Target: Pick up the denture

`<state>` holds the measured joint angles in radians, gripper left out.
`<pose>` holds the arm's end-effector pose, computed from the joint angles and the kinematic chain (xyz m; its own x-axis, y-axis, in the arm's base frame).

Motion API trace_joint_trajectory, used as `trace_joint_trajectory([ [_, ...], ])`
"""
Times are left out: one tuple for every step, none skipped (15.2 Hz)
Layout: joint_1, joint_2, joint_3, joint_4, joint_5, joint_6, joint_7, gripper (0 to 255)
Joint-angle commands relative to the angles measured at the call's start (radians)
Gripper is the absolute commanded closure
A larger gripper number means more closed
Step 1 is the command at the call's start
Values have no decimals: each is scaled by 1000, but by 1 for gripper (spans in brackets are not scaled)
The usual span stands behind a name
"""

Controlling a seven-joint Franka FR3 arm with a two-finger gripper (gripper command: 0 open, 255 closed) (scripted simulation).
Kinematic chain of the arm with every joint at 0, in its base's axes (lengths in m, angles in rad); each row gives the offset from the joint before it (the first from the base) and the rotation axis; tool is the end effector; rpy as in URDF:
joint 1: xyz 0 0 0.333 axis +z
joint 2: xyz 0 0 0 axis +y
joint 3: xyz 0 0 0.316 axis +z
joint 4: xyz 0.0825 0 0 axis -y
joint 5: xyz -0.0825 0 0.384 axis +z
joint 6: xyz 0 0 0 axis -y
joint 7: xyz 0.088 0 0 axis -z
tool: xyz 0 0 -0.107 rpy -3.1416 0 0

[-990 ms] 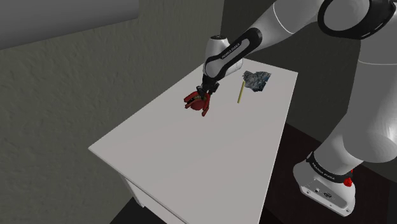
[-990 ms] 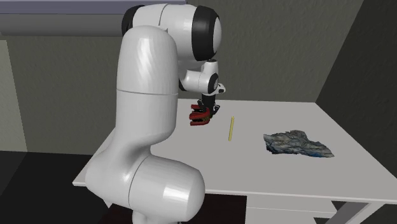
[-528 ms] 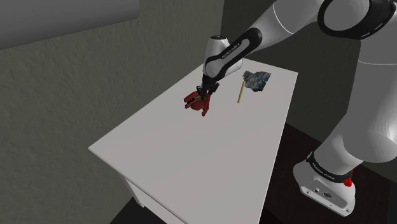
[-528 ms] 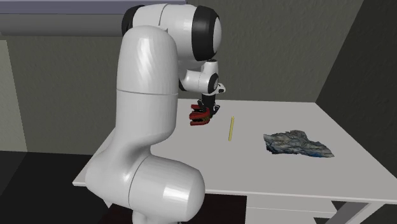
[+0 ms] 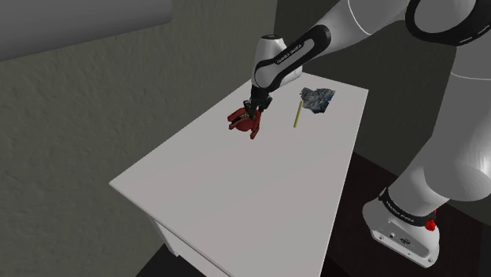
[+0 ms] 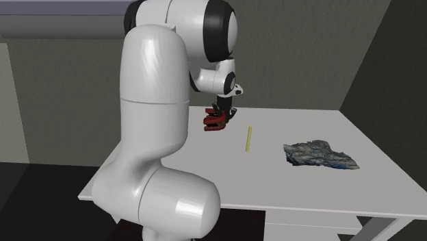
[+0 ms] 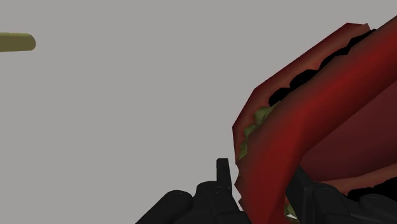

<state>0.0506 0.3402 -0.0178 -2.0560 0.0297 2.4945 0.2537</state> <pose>0.6020 0.0199 0.2793 0.9663 -0.2407 0.0914 -0.2382 -0.9705 -0.0384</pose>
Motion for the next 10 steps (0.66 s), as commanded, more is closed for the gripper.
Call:
trace_joint_trajectory([
  [1,-18,0,7,-1,-24,2,255],
  [1,-27,-1,9,-2,-36,2,255],
  [1,-36,-1,12,-2,-47,3,255],
  [1,-45,-1,14,-3,-58,3,255],
  [1,-53,-1,17,-3,-70,4,255],
  [2,-61,-1,21,-4,-81,4,255],
  [2,-69,-2,24,-4,-93,5,255],
  [2,-77,-2,28,-5,-105,5,255],
  [2,-79,-2,28,-5,-106,5,255],
  [2,-78,-2,28,-5,-106,5,255],
])
